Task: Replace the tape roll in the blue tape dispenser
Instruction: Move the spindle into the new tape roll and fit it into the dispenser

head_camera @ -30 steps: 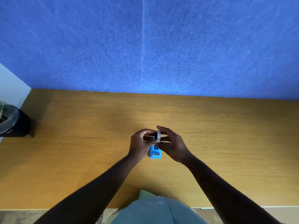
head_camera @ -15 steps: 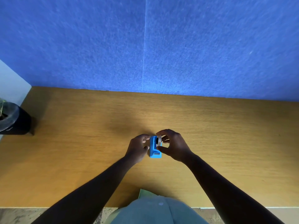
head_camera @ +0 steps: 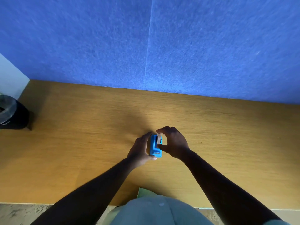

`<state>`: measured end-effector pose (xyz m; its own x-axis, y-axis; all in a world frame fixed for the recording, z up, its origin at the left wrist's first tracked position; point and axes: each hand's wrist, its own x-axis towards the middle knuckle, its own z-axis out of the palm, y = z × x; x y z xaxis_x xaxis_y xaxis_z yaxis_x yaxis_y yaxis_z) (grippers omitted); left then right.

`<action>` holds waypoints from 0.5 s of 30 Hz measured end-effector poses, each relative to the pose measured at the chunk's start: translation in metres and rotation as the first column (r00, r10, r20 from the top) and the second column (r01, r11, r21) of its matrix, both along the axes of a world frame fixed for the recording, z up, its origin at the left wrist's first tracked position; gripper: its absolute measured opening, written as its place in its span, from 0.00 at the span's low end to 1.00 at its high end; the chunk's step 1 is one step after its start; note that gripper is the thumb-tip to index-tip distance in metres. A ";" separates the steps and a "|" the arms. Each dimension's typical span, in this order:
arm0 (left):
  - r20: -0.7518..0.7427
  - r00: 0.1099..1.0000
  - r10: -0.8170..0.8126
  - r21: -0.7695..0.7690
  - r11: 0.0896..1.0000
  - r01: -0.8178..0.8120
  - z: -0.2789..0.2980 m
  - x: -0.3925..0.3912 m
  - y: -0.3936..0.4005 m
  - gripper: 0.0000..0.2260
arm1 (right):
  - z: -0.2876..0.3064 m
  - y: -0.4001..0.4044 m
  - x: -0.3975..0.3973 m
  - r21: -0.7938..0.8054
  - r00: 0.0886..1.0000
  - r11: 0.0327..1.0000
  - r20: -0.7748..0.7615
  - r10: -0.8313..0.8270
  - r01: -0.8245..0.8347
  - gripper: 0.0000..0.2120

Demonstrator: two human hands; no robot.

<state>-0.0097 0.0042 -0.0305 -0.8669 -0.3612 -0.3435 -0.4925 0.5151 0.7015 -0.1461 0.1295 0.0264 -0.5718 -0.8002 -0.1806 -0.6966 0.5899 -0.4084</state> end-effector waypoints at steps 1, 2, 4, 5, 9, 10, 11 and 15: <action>-0.005 1.000 -0.010 -0.015 1.000 0.010 -0.001 -0.001 0.000 0.52 | 0.000 0.000 0.000 0.010 1.000 1.000 0.000 0.001 -0.001 0.30; -0.006 1.000 -0.021 -0.032 0.999 0.021 -0.002 -0.002 0.000 0.51 | 0.000 -0.001 0.000 0.020 1.000 1.000 0.000 0.003 -0.003 0.29; 0.002 1.000 -0.029 -0.054 0.998 0.029 -0.003 -0.004 -0.001 0.50 | -0.001 -0.001 0.000 0.035 1.000 0.999 0.002 0.003 -0.004 0.28; 0.001 1.000 -0.029 -0.057 0.998 0.029 -0.004 -0.005 -0.002 0.49 | -0.001 -0.001 0.000 0.040 1.000 0.999 0.004 0.000 0.000 0.28; -0.021 0.999 -0.047 -0.066 0.997 0.046 -0.008 -0.004 -0.005 0.47 | -0.005 -0.002 -0.001 0.054 1.000 0.999 0.006 -0.010 0.010 0.28; -0.023 0.998 -0.052 -0.069 0.996 0.050 -0.009 -0.005 -0.006 0.47 | -0.007 -0.003 -0.001 0.057 1.000 0.998 0.006 -0.011 0.010 0.28; -0.023 0.998 -0.055 -0.073 0.996 0.053 -0.010 -0.005 -0.007 0.47 | -0.008 -0.004 -0.001 0.059 1.000 0.998 0.006 -0.012 0.012 0.28; -0.021 0.998 -0.063 -0.077 0.995 0.061 -0.013 -0.005 -0.009 0.46 | -0.013 -0.006 -0.001 0.072 1.000 0.997 0.004 -0.016 0.015 0.27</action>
<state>-0.0150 -0.0051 -0.0430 -0.8960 -0.3312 -0.2959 -0.4418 0.5967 0.6699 -0.1472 0.1239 0.0133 -0.5830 -0.7761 -0.2404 -0.6853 0.6286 -0.3677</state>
